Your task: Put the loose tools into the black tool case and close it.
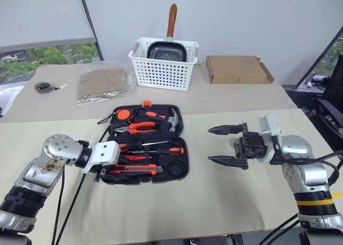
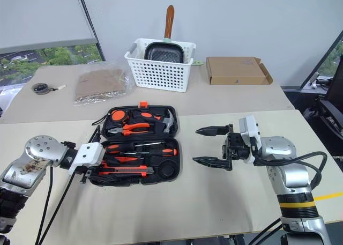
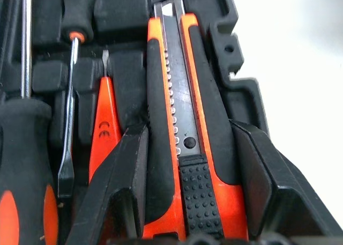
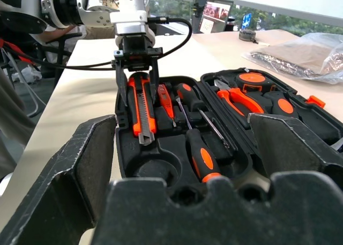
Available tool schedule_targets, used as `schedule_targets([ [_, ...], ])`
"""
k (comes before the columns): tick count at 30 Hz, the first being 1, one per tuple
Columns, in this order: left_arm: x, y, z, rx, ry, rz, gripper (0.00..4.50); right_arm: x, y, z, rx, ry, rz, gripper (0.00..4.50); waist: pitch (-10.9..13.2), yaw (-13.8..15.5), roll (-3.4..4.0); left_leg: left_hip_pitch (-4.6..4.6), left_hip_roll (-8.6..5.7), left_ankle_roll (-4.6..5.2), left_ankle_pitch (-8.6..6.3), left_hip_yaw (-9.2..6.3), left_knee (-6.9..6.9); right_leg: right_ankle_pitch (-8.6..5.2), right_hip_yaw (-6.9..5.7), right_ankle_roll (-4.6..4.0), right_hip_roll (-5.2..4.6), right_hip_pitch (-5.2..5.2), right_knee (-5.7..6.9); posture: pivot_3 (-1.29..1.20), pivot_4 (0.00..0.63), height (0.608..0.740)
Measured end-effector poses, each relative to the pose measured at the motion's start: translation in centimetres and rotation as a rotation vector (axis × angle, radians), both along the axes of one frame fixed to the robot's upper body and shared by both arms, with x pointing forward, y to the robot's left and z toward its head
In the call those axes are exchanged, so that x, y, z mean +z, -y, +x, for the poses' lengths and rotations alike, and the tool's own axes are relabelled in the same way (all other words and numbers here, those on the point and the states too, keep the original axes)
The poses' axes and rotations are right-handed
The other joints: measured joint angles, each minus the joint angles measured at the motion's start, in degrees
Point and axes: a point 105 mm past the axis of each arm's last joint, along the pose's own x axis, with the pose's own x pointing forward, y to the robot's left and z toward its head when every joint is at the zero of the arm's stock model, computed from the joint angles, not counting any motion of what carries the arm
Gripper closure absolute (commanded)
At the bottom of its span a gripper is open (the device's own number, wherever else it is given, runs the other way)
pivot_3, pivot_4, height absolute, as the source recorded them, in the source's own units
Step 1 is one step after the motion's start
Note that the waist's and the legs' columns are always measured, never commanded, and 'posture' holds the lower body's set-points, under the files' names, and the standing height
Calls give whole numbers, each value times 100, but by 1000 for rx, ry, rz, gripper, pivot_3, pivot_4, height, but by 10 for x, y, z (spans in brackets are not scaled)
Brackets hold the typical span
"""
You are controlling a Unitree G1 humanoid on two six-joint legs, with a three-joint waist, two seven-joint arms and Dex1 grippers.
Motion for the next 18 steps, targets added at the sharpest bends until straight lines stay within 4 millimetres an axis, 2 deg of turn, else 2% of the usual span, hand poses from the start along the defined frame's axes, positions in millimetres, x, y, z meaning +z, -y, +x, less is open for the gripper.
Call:
schedule_targets([
  [11,-1,4,0,-16,39,11,2719,0,0,0,2,3,0,0,0,3,0,3,-2,2,-1,2,4,0,6,0,0,2,3,0,150,700],
  [12,-2,5,0,-16,39,8,2220,0,0,1,2,3,0,0,0,6,0,2,-3,4,-2,2,4,0,6,0,0,2,2,0,150,700],
  [18,0,10,3,-7,69,-14,319,0,0,0,10,5,-2,0,-1,5,0,1,-6,14,-8,11,5,1,11,0,-2,5,-4,0,150,700],
])
